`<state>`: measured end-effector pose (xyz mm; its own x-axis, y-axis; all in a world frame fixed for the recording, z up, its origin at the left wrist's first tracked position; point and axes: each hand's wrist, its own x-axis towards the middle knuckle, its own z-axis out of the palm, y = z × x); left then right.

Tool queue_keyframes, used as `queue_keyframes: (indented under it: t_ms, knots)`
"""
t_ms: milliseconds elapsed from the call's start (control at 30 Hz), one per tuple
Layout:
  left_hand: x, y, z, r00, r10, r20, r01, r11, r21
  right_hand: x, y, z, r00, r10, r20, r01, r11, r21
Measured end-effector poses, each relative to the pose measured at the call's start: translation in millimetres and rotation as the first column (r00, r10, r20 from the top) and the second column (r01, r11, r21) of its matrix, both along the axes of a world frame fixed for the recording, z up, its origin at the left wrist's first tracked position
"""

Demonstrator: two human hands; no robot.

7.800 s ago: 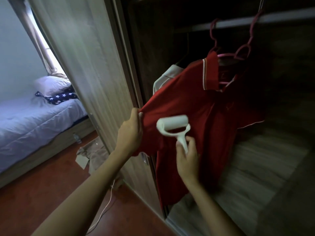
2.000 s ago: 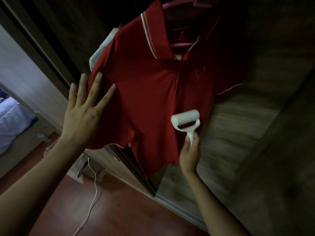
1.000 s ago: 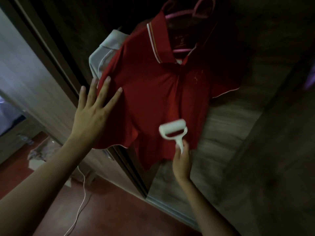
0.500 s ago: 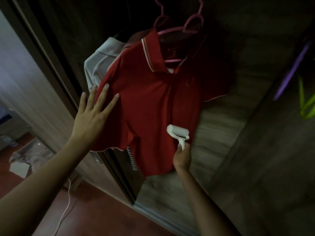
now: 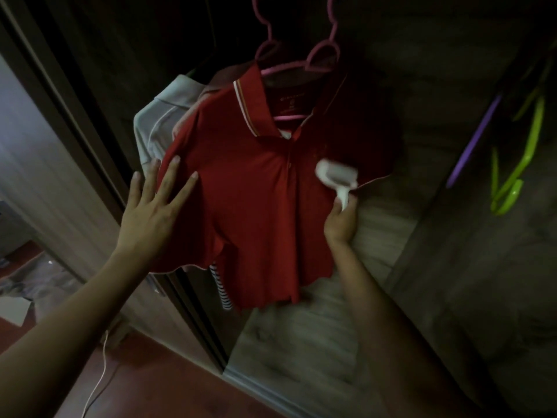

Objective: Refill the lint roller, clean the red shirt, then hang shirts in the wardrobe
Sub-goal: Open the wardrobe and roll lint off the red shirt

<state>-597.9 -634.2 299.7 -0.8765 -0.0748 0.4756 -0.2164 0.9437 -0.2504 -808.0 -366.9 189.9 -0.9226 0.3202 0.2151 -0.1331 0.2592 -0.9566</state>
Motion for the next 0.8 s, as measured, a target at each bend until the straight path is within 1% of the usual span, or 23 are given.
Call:
queue_keyframes:
  t_ms: [67,133,200,300,467,567,600,667,800]
  knots:
    - [-0.9,1.2,-3.6,1.0,-0.017,-0.023,0.017,1.0,0.003,22.2,2.3,-37.4,0.993,0.056,0.1,-0.061,0.997,0.048]
    - [-2.4,2.7,-8.1,0.998,-0.049,-0.037,0.049,0.999,0.001,46.5,4.8,-61.9,0.978,0.066,0.199,-0.08,0.995,0.066]
    - [-3.7,4.4,-12.6,0.995,-0.089,-0.037,0.089,0.996,0.003,66.9,6.7,-71.3,0.97,0.058,0.235,-0.076,0.995,0.067]
    - [-5.0,5.9,-18.2,0.989,-0.138,-0.045,0.139,0.99,0.027,87.9,8.7,-60.5,0.979,0.05,0.2,-0.065,0.996,0.068]
    - [-5.1,15.9,-21.1,0.972,-0.229,-0.048,0.233,0.964,0.125,117.1,9.7,-27.1,0.998,0.05,0.046,-0.056,0.99,0.131]
    - [-3.8,23.8,-17.7,0.951,-0.309,-0.022,0.307,0.935,0.179,150.3,10.5,-3.0,0.998,-0.001,-0.055,0.009,0.989,0.146]
    - [-1.7,27.3,-14.8,0.938,-0.345,-0.019,0.342,0.92,0.192,163.7,10.3,6.4,0.996,-0.026,-0.084,0.038,0.988,0.15]
    - [5.9,36.4,-8.9,0.904,-0.424,-0.057,0.426,0.88,0.211,190.8,9.8,21.1,0.99,-0.08,-0.116,0.1,0.979,0.175]
    - [31.9,57.9,-0.4,0.81,-0.566,-0.156,0.585,0.756,0.293,254.0,8.3,43.3,0.978,-0.169,-0.125,0.192,0.961,0.199]
